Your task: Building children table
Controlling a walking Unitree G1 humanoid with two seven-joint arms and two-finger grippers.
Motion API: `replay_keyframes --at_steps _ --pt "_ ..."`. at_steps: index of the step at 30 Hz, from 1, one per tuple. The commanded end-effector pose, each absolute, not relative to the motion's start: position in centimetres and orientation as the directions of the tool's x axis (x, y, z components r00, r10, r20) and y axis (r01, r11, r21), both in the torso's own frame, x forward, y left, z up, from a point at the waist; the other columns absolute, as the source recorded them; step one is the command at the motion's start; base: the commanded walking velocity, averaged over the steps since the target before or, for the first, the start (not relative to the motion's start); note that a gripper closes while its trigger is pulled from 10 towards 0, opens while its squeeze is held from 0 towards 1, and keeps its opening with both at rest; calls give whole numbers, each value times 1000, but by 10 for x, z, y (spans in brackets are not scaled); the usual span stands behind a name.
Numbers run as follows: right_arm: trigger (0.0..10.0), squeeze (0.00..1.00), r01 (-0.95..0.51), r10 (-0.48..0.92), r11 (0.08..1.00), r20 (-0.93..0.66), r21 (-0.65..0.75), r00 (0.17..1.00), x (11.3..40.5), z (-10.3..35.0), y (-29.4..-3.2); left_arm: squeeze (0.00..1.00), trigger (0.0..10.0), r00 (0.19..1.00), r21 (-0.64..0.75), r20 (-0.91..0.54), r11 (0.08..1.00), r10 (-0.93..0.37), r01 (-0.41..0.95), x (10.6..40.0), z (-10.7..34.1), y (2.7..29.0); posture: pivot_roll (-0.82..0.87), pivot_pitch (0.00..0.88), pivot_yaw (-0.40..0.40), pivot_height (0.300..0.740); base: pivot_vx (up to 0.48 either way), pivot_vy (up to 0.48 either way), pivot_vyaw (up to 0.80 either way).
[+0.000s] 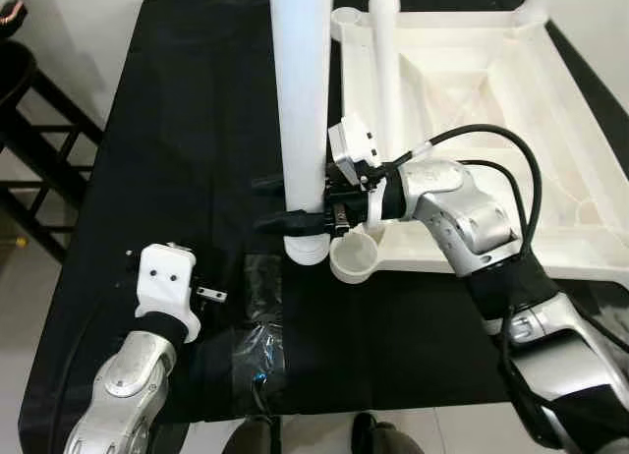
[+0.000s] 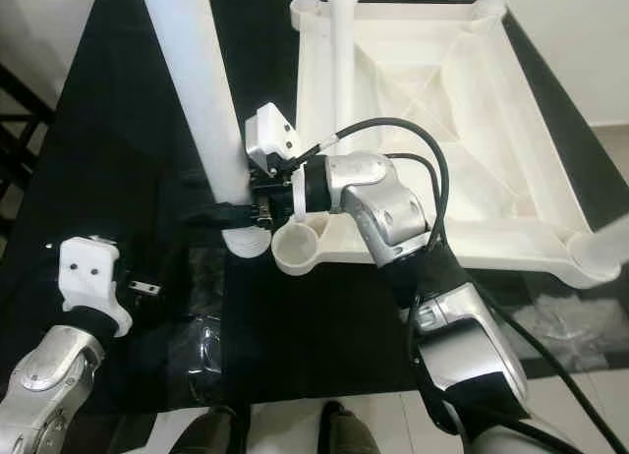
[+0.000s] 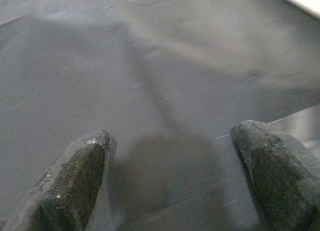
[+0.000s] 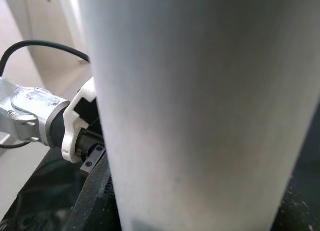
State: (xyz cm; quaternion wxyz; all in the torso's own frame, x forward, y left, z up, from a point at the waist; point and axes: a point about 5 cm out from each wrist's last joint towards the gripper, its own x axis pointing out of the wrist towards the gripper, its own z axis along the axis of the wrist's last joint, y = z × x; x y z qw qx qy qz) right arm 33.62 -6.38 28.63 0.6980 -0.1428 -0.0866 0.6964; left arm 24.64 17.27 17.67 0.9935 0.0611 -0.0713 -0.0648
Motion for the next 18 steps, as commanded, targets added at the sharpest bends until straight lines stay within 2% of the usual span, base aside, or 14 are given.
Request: replay_keyframes --at_steps 1,5,9,10,14,18 --pt "10000 0 -929 998 -25 -62 -368 -3 336 295 -57 0 10000 987 139 107 984 -123 107 243 173 175 2 345 -3 740 0 0 0" --pt "10000 0 -928 998 -19 -63 -373 6 338 296 -57 0 10000 985 131 109 984 -135 120 243 174 174 2 340 -2 740 0 0 0" --pt "10000 0 -925 996 -46 -89 -378 -13 336 292 -56 0 10000 984 133 108 983 -144 130 242 175 174 1 336 -3 740 0 -448 0" --pt "10000 0 -924 994 -82 -95 -372 -50 329 288 -56 0 10000 984 129 116 984 -138 123 244 177 174 0 327 -4 740 0 -454 0" --pt "10000 0 -926 994 -95 -80 -366 -71 326 289 -56 0 10000 983 117 126 986 -132 118 245 178 173 0 321 -3 740 0 -453 0" --pt "10000 0 -930 996 -92 -43 -357 -82 325 294 -58 0 10000 984 106 139 990 -109 95 246 180 175 -2 310 -1 740 0 0 0"
